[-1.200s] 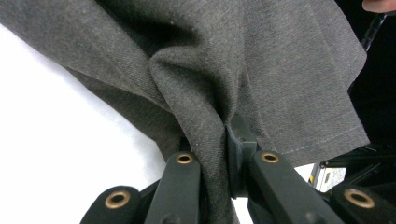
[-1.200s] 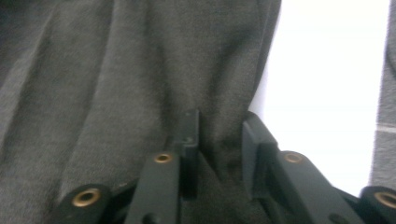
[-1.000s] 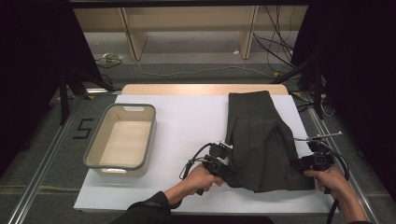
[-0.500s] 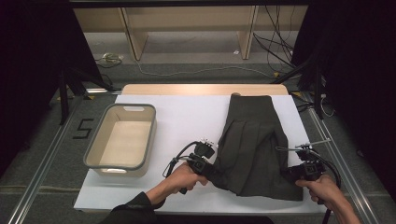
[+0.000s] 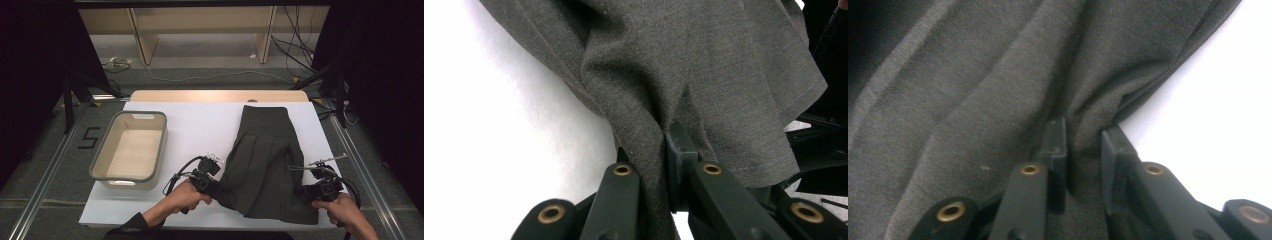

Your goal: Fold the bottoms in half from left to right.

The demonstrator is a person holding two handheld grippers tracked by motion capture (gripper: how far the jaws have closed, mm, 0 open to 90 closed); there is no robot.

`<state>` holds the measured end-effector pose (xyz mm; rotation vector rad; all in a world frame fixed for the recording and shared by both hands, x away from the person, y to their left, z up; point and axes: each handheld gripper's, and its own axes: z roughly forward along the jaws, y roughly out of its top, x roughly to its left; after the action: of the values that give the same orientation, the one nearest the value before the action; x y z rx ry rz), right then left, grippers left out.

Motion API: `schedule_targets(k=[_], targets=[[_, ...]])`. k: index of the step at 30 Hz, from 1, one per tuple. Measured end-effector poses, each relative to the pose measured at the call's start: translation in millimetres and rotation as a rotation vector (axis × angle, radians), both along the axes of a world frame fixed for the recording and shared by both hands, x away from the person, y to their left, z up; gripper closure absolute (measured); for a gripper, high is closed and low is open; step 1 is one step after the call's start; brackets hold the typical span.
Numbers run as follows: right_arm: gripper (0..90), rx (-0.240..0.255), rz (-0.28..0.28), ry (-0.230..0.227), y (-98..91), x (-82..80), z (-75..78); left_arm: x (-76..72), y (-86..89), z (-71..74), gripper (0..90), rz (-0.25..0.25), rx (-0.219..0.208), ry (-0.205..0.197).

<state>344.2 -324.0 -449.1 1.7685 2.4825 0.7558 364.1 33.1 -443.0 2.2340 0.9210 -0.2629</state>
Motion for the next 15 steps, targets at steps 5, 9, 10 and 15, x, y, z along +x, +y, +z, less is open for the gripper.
schedule_targets(k=[5,9,10,15], targets=[[40.4,0.004,-0.015,-0.017,-10.9,4.5,11.4,-3.3,0.3,-1.1,84.4,0.004,-0.001,0.001],[36.4,0.023,-0.084,-0.148,-23.8,19.9,34.9,-5.8,-3.2,-1.8,84.2,-0.003,0.003,-0.004],[36.4,0.029,-0.103,-0.181,-25.2,25.6,41.3,-6.2,-3.6,-1.7,84.1,-0.002,0.004,-0.004],[37.9,0.04,-0.148,-0.265,-21.4,61.9,58.4,-7.5,-4.7,-1.9,83.8,-0.001,0.006,-0.002]])
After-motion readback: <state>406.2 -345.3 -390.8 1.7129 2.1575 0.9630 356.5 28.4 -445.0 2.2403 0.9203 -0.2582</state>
